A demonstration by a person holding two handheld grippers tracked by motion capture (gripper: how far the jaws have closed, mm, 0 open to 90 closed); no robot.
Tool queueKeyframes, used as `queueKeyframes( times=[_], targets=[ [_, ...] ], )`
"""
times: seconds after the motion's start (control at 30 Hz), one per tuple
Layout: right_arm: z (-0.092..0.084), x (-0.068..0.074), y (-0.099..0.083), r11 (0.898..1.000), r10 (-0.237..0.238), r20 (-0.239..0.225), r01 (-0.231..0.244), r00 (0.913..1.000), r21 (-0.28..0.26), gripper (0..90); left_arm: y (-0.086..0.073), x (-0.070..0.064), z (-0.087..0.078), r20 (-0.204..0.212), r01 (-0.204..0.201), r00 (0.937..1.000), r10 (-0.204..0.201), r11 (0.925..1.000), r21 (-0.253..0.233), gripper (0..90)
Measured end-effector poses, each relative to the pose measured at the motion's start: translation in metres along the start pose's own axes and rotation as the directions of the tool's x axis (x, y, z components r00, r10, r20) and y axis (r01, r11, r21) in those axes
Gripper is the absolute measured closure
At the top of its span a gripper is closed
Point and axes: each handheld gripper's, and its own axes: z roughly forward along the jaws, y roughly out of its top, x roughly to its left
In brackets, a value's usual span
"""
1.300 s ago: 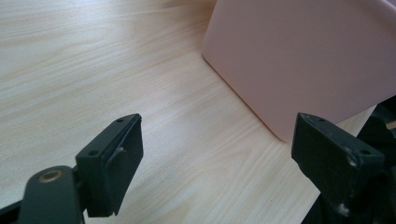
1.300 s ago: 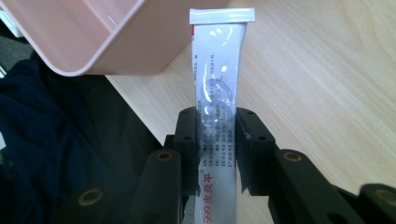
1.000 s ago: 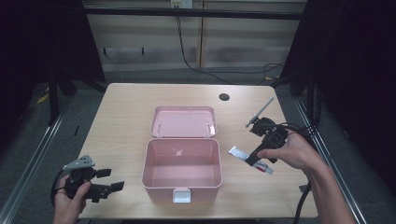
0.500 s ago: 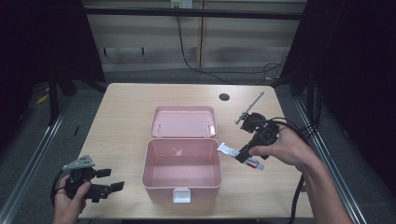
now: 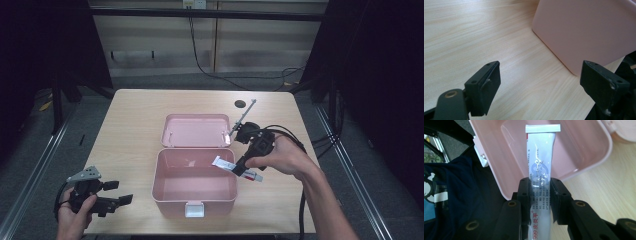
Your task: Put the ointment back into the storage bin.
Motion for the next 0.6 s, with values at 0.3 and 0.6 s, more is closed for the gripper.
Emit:
queueKeyframes(
  times=[0.3, 0.6],
  targets=[
    [0.015, 0.006, 0.019, 0.998, -0.044, -0.019, 0.045, 0.9989, 0.033, 72.2, 0.000, 0.000, 0.000, 0.003, 0.003, 1.0000, -0.003, 1.0000, -0.002, 16.7],
    [0.030, 0.015, 0.034, 0.991, -0.101, -0.034, 0.104, 0.9943, 0.080, 72.2, 0.000, 0.000, 0.000, 0.001, 0.001, 1.0000, -0.001, 1.0000, -0.002, 16.7]
  ],
)
